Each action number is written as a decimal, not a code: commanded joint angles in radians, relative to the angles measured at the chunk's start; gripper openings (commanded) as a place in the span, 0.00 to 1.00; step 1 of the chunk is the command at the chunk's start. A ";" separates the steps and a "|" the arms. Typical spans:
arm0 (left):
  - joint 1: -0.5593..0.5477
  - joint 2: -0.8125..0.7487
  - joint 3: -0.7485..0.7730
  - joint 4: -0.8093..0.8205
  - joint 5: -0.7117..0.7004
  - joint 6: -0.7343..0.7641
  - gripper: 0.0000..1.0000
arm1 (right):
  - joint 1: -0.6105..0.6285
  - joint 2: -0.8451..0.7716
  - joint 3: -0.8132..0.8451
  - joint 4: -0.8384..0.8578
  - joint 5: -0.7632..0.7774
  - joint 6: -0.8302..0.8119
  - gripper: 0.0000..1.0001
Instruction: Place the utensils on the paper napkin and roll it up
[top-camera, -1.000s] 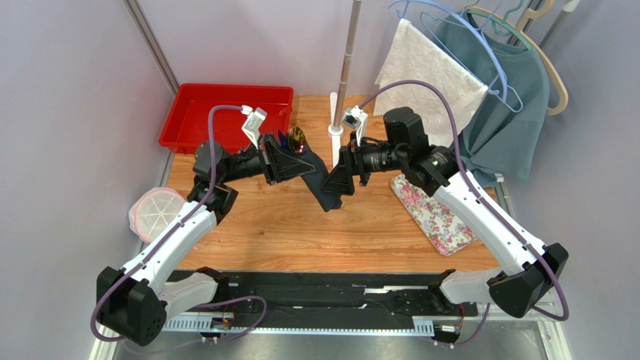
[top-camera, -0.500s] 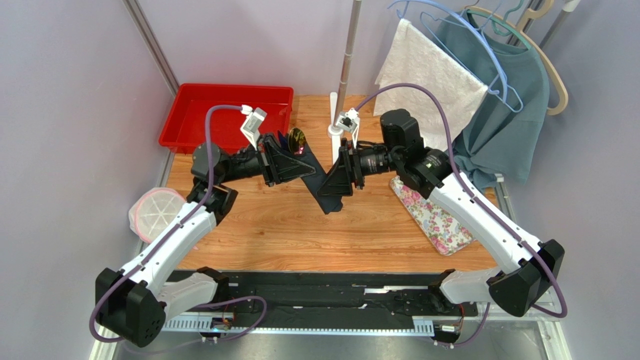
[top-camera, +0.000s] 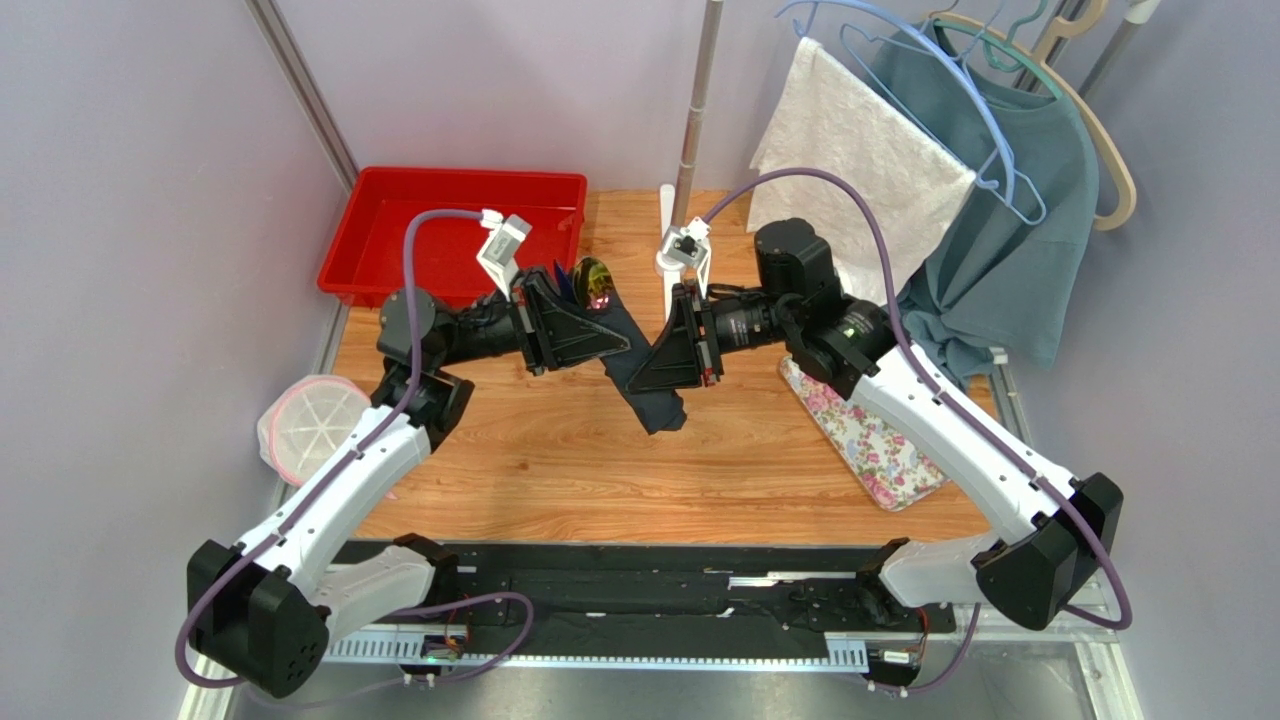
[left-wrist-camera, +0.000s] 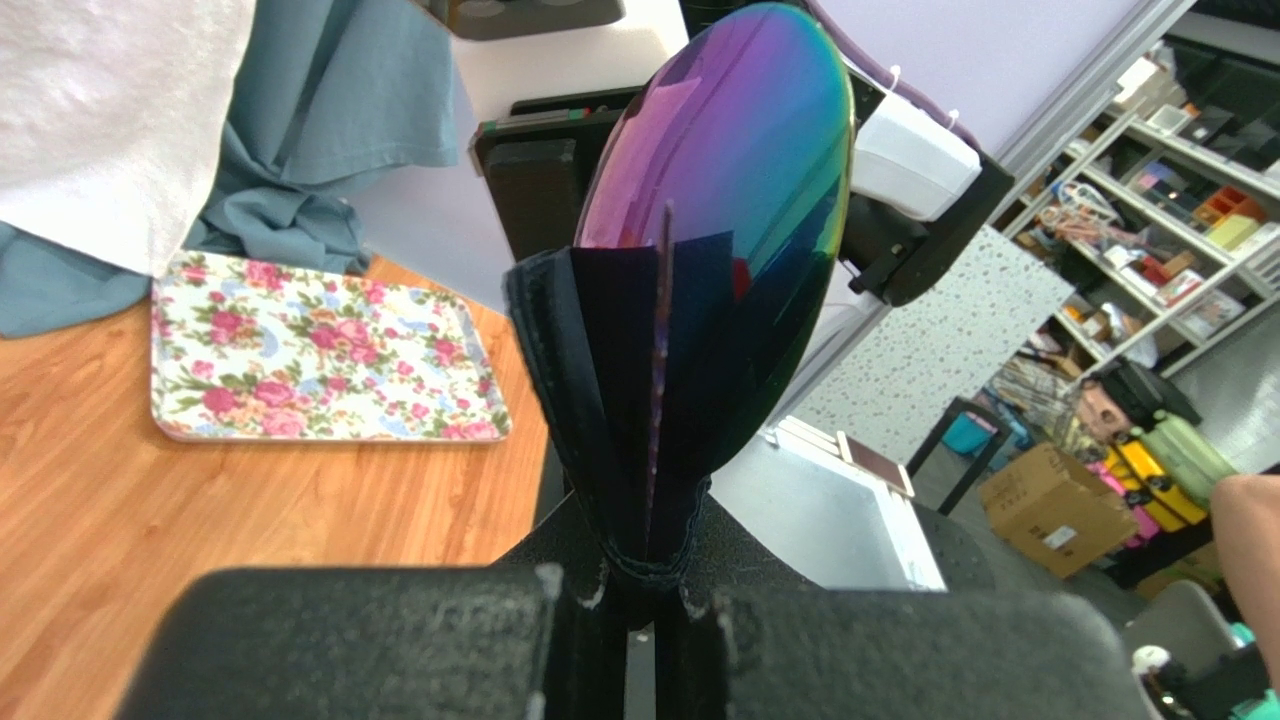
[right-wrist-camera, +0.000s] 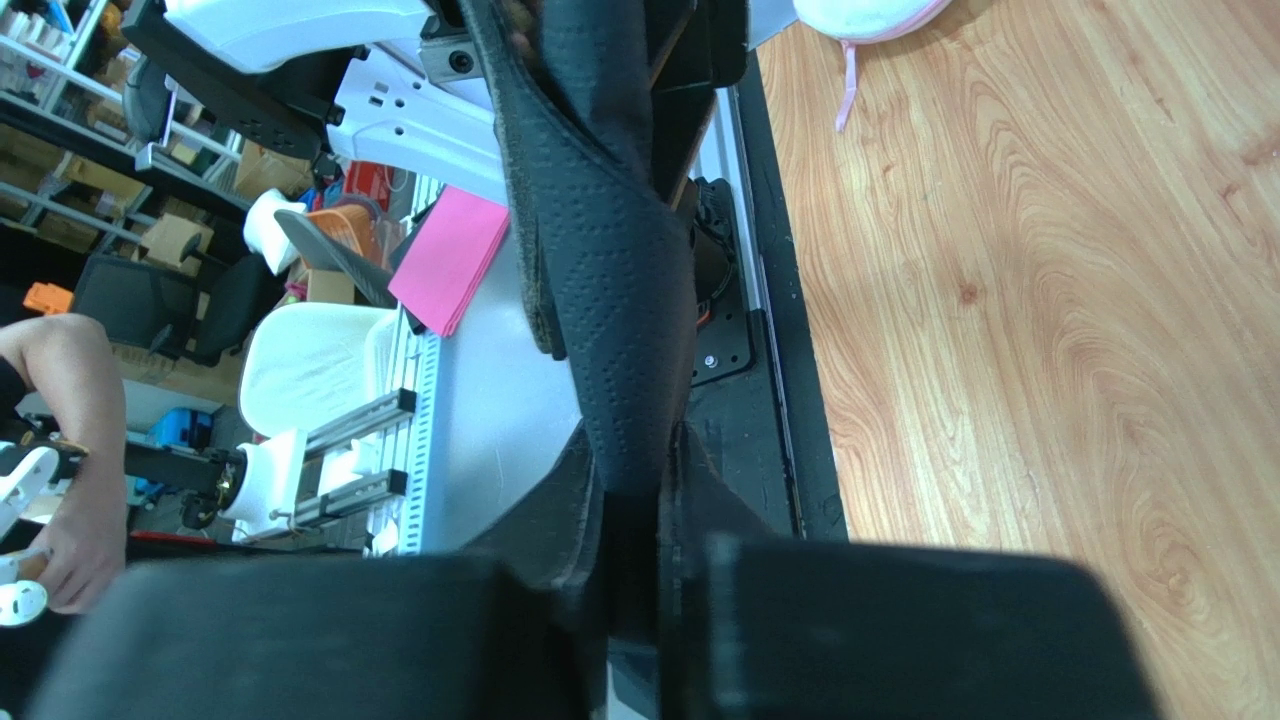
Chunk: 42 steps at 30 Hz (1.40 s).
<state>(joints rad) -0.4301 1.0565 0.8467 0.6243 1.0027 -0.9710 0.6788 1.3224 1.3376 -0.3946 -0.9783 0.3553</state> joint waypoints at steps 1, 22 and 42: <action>-0.006 -0.033 0.045 0.040 -0.033 0.040 0.00 | 0.007 -0.011 0.006 0.042 0.016 0.059 0.00; 0.090 -0.075 0.023 -0.219 -0.235 0.048 0.76 | -0.053 -0.005 0.026 0.194 0.092 0.247 0.00; 0.102 -0.139 -0.043 -0.311 -0.363 -0.127 0.88 | -0.027 0.057 -0.002 0.385 0.144 0.402 0.00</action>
<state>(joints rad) -0.3210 0.9176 0.8135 0.3447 0.6949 -1.0527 0.6323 1.3746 1.3289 -0.1223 -0.8455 0.7109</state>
